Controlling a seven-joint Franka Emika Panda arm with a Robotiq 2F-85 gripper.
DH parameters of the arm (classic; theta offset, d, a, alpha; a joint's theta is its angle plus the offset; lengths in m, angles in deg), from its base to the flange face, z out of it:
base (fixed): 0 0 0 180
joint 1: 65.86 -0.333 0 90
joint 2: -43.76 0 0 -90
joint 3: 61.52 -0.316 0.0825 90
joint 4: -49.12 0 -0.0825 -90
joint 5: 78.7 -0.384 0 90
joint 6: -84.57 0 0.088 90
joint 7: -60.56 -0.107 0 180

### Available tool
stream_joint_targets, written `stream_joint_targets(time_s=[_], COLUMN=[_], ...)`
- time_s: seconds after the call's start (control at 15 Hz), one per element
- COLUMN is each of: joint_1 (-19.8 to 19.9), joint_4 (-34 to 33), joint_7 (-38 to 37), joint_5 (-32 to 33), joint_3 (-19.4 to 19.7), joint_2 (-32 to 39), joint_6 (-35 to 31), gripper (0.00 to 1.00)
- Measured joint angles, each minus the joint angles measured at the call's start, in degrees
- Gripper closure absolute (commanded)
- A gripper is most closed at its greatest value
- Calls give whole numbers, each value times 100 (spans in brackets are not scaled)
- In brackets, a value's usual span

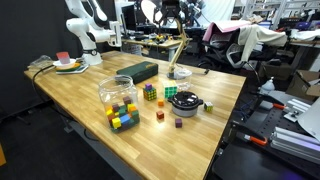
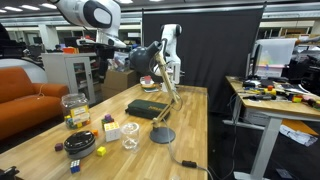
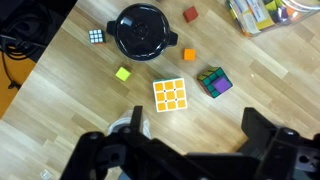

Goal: Pick up the lid from the cup and put it on the table.

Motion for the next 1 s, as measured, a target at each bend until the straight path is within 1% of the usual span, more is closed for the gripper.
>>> stream_joint_targets(time_s=[0.6, 0.73, 0.87, 1.0], joint_1=[-40, -37, -32, -26], joint_4=[-39, -3, 26, 35], joint_7=[-94, -94, -94, -94], joint_5=[86, 296, 639, 818], joint_3=[14, 85, 193, 309], joint_2=[46, 153, 339, 569], joint_6=[-39, -189, -526, -802], gripper=[0, 0, 0, 0])
